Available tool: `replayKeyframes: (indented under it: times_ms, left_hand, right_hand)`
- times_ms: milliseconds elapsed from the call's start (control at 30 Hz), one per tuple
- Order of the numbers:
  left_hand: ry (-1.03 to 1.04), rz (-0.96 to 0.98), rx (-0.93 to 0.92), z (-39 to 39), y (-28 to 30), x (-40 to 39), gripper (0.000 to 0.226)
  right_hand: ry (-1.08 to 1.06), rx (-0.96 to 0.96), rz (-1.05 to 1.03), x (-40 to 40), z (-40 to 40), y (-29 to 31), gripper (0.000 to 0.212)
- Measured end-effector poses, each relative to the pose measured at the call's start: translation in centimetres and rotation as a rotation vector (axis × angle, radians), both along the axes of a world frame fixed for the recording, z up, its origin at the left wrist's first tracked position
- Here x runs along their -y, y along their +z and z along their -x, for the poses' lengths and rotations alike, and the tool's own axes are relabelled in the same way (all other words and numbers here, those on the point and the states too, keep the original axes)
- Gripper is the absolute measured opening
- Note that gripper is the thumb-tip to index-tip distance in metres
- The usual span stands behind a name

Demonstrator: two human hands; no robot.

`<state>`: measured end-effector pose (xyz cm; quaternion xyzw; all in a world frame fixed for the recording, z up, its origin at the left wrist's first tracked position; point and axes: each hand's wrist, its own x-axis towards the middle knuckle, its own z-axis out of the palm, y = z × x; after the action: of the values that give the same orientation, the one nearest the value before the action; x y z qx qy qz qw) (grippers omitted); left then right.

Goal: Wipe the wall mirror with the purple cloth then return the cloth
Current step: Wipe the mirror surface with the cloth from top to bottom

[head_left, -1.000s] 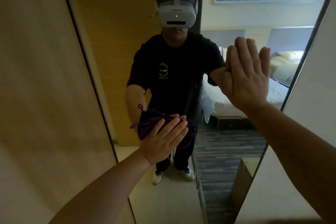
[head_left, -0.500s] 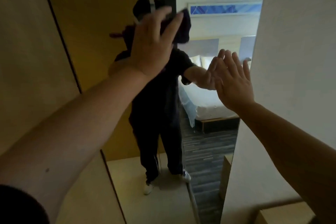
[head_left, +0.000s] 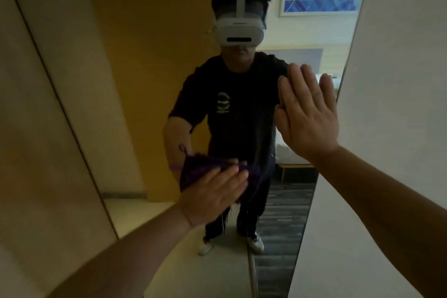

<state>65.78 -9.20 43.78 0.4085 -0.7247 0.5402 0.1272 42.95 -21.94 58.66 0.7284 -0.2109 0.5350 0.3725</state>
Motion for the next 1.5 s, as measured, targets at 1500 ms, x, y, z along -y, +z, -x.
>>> replayKeyframes:
  times_ms: [1500]
  left_hand:
    - [-0.206, -0.089, -0.159, 8.5, 8.9, 4.2, 0.044]
  right_hand:
    - [-0.070, 0.030, -0.431, 1.7, 10.3, 0.7, 0.056]
